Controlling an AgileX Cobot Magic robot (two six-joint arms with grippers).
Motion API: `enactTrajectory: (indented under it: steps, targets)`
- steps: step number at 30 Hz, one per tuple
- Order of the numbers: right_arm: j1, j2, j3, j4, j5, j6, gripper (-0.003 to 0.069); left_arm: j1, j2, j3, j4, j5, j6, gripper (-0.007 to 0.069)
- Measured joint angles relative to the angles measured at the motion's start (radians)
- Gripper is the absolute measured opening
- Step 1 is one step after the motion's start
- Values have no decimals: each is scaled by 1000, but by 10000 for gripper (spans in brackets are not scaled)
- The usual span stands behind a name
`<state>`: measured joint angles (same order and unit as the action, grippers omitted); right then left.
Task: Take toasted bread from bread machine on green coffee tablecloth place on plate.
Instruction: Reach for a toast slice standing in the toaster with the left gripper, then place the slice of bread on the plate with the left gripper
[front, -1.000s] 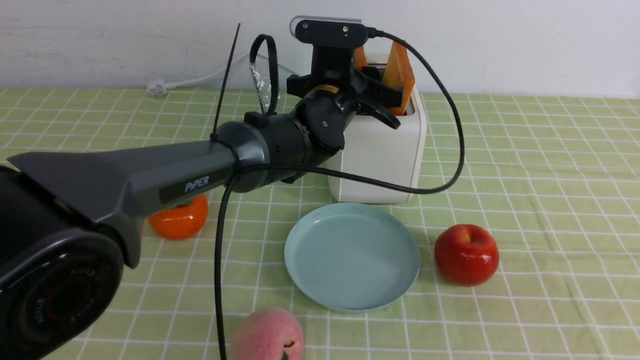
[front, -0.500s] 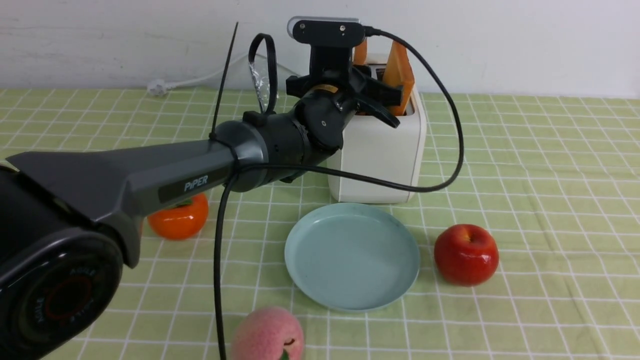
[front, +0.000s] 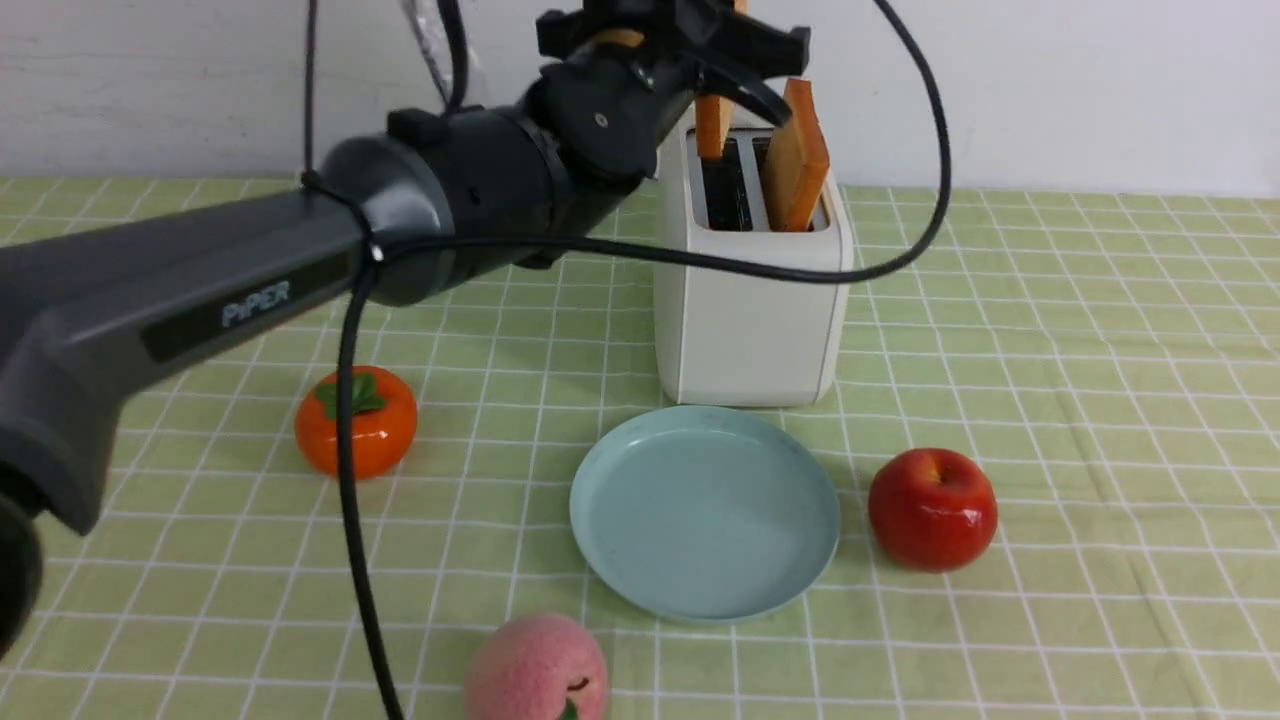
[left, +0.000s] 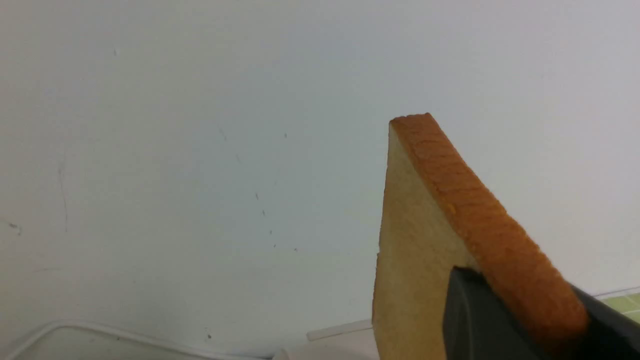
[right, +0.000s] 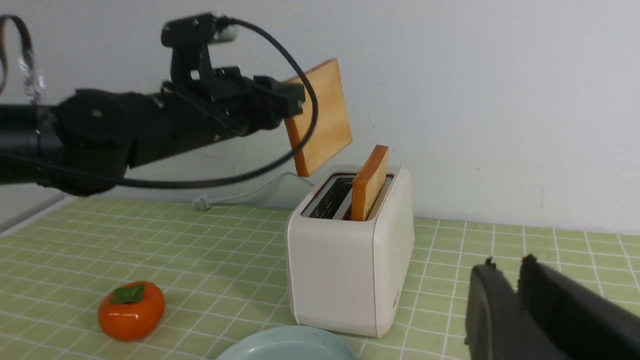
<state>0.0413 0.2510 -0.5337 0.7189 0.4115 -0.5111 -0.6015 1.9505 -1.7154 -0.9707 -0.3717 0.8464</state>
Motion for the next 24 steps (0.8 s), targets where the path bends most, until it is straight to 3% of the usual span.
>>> enactTrajectory:
  steps: [5,9,10,11,15,18,24]
  targets:
    - [0,0,0,1,1,-3,85,0,-107,8,-218,100,189,95]
    - [0,0,0,4,2,-3,85,-1,-300,162,-594,206,479,95]
    - [0,0,0,4,2,-3,85,-1,-310,173,-594,206,492,95]
    - [0,0,0,4,4,-3,85,-1,-389,270,-688,228,574,95]
    - [0,0,0,4,13,-3,85,-1,-539,489,-748,285,613,95]
    - [0,0,0,4,16,-3,85,-1,-661,733,-757,425,602,92]
    - [0,0,0,4,16,-3,85,-1,-657,886,-751,572,599,91]
